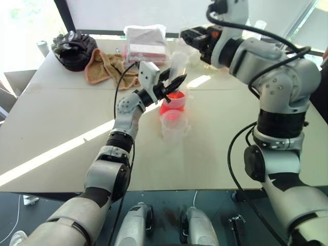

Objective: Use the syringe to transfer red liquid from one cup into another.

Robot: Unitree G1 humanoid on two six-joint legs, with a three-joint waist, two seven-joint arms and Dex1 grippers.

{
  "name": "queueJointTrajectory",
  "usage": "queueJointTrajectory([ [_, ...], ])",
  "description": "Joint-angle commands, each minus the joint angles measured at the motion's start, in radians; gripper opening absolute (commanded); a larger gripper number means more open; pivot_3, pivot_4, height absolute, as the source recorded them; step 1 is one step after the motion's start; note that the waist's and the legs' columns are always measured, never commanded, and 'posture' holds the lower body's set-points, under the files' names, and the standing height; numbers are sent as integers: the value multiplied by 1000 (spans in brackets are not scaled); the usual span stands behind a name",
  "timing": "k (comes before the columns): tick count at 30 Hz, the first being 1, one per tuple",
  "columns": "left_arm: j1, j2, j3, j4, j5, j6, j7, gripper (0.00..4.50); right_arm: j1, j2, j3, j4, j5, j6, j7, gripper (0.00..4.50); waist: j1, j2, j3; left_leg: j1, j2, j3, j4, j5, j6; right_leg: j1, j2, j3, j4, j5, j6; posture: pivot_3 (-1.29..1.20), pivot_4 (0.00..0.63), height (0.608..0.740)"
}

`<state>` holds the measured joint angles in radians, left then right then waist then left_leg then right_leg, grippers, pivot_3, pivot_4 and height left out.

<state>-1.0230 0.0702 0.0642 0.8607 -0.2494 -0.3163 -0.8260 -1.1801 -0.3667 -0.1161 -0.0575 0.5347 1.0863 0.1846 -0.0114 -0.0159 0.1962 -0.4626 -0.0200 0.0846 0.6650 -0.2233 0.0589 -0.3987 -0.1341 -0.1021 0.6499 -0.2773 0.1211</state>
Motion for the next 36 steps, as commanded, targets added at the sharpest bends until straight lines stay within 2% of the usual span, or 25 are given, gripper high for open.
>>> queueJointTrajectory([
  [1, -6, -5, -10, -20, 6, -1, -14, 1400, -35, -7, -45, -77, 11, -6, -5, 2948, 0, 0, 0, 0, 0, 0, 0, 0, 0, 0, 0, 0, 0, 0, 0, 0, 150, 740],
  [10, -6, -2, 0, -20, 3, 0, 1, 1400, -4, -33, -74, -128, 61, 82, 38, 2948, 1, 0, 0, 0, 0, 0, 0, 0, 0, 0, 0, 0, 0, 0, 0, 0, 150, 740],
  [17, -62, 17, 32, 76, -5, -4, 28, 1400, 56, -74, -95, -252, 168, 156, 124, 2948, 0, 0, 0, 0, 0, 0, 0, 0, 1, 0, 0, 0, 0, 0, 0, 0, 150, 740],
  [23, -100, 0, 64, 46, -52, 34, 10, 1400, 96, -87, -193, -321, 302, 181, 159, 2948, 3, 0, 0, 0, 0, 0, 0, -1, 1, 0, 0, 0, -1, 0, 0, 0, 150, 740],
  [28, -112, -26, 78, -111, -133, 162, -18, 1400, 183, -127, -277, -348, 384, 157, 186, 2948, 5, 0, 0, 0, 0, 0, 0, -1, 1, 0, -1, 0, -1, 0, 0, 0, 150, 740],
  [36, 5, -12, 34, -487, -240, 456, -27, 1400, 267, -197, -327, -306, 400, 85, 174, 2948, -2, 0, 0, 1, 1, 0, 0, -1, 1, 1, 0, 0, -1, 0, 0, 0, 150, 740],
])
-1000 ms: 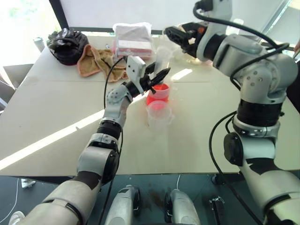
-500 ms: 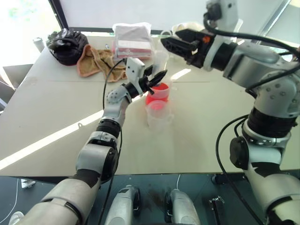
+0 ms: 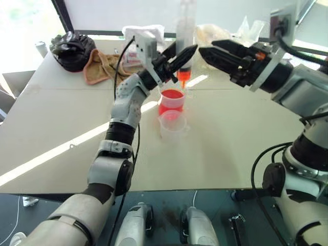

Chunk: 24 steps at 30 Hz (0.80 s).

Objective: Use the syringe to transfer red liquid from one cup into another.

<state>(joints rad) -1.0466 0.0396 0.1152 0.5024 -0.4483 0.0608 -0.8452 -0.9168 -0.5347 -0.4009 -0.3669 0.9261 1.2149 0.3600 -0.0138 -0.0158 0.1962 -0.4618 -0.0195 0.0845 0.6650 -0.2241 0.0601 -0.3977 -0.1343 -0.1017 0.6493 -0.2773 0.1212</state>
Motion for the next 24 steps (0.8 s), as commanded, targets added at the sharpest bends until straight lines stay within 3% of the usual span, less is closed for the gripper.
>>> queueJointTrajectory([
  [1, 50, 27, -24, -172, -52, 116, -10, 1400, 9, -40, -46, 10, 8, -52, 0, 2948, 1, 0, 0, 0, 0, 0, 0, 0, 0, 0, 0, 0, 0, 0, 0, 0, 150, 740],
  [14, 240, 81, -99, -451, -122, 341, -14, 1400, 24, -118, -45, 40, 45, -90, -14, 2948, 6, 0, 0, 0, 0, 0, 0, 0, 0, 1, 0, 1, 0, 0, 0, 0, 150, 740],
  [19, 292, 107, -132, -486, -101, 323, -39, 1400, -23, -108, -53, 38, 104, -72, -69, 2948, 4, 0, 0, 0, 0, 0, 0, 0, 0, 0, 0, 1, 0, 0, 0, 0, 150, 740],
  [24, 317, 116, -163, -471, -49, 247, -49, 1400, -93, -87, -63, 9, 270, -31, -179, 2948, 7, 0, 0, 0, 0, 0, 0, 0, -1, 0, 0, 1, 0, 0, 0, 0, 150, 740],
])
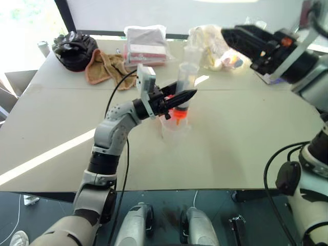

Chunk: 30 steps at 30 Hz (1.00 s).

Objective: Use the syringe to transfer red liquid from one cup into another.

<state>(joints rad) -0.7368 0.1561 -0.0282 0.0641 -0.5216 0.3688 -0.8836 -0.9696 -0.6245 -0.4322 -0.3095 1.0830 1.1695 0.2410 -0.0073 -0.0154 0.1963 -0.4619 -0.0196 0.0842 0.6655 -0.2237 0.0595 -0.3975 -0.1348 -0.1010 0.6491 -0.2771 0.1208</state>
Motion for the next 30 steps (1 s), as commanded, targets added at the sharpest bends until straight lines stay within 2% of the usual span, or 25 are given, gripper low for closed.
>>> queueJointTrajectory([
  [1, 10, -3, -23, -28, 33, -74, -11, 1400, -42, 5, -29, -57, 153, 21, -83, 2948, 0, 0, 0, 0, 0, 0, 0, 0, 0, 0, 0, 0, 0, 0, 0, 0, 150, 740],
  [8, 6, -11, -30, 12, 60, -130, -17, 1400, 12, -6, 36, -111, 314, 20, -208, 2948, 1, 0, 0, 0, 0, 0, 0, 0, 0, 0, -1, 0, 0, 0, -1, 0, 150, 740],
  [16, 0, -13, -33, 34, 67, -156, -18, 1400, 73, 3, 150, -95, 246, -13, -303, 2948, 0, 0, 0, 0, 0, 0, 0, 0, 1, 0, 0, 0, 0, 0, -1, 0, 150, 740],
  [30, 15, -16, -43, 27, 77, -163, -14, 1400, 19, -12, 158, -37, 259, -45, -324, 2948, 0, 0, 0, 0, 0, 0, 0, 0, 2, 0, 0, 0, 0, 0, -1, 0, 150, 740],
])
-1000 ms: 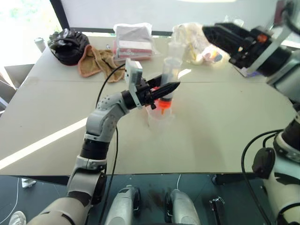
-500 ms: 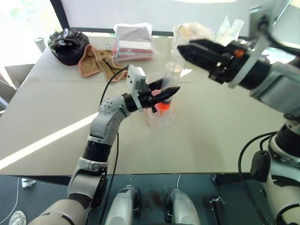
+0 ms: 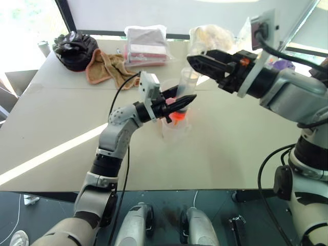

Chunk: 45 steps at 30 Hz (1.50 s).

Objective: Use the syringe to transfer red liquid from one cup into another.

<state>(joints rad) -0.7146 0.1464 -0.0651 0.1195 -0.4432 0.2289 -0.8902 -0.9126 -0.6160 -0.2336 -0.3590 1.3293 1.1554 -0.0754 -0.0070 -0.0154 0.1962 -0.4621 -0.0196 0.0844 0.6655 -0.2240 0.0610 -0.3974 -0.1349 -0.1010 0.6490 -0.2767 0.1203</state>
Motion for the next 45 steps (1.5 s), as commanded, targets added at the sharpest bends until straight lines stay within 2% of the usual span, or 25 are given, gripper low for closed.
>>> queueJointTrajectory([
  [1, -8, -6, -6, -29, -2, -23, -8, 1400, -40, -23, -42, 16, 14, -32, -8, 2948, 0, 0, 0, 0, 0, 0, 0, 0, 0, 0, 0, 0, 0, 0, 0, 0, 150, 740],
  [3, -9, -6, -6, -26, -1, -25, -9, 1400, -37, -26, -37, 18, 12, -31, -6, 2948, 0, 0, 0, 0, 0, 0, 0, 0, 0, 0, 0, 0, 0, 0, 0, 0, 150, 740],
  [5, -9, -6, -7, -24, 0, -28, -10, 1400, -35, -26, -37, 20, 17, -35, -6, 2424, 0, 0, 0, 0, 0, 0, 0, 0, 0, 0, 0, 0, 0, 0, 0, 0, 150, 740],
  [7, -10, -6, -6, -22, 2, -30, -12, 1400, -36, -26, -35, 21, 18, -38, -7, 1651, -1, 0, 0, 0, 0, 0, 0, -1, 1, 0, 0, 0, 0, 0, 0, 0, 150, 740],
  [10, -12, -7, -4, -20, 5, -31, -13, 1400, -36, -25, -29, 21, 23, -37, -10, 99, -1, 0, 0, 0, 0, 0, 0, -1, 1, 0, 0, 0, 0, 0, 0, 0, 150, 740],
  [21, -22, -6, 1, -7, 13, -43, -15, 1400, -50, -27, 29, -17, 81, -3, -37, 38, 0, 0, 0, 0, 0, 0, 0, -1, 1, 0, 0, 0, 0, 0, 0, 0, 150, 740],
  [32, -45, -16, 11, 8, 9, -50, -9, 1400, 6, -44, 88, -84, 127, 21, -35, 38, 0, 0, 0, 0, 0, 0, 0, -1, 2, 0, 0, 0, 0, 0, 0, 0, 150, 740],
  [45, -40, -4, 17, -21, -7, -21, -11, 1400, 32, -41, 121, -48, 212, 29, -97, 38, 0, 0, 0, 0, 0, 0, 0, -1, 2, 0, 0, 0, 0, 0, 0, 0, 150, 740],
])
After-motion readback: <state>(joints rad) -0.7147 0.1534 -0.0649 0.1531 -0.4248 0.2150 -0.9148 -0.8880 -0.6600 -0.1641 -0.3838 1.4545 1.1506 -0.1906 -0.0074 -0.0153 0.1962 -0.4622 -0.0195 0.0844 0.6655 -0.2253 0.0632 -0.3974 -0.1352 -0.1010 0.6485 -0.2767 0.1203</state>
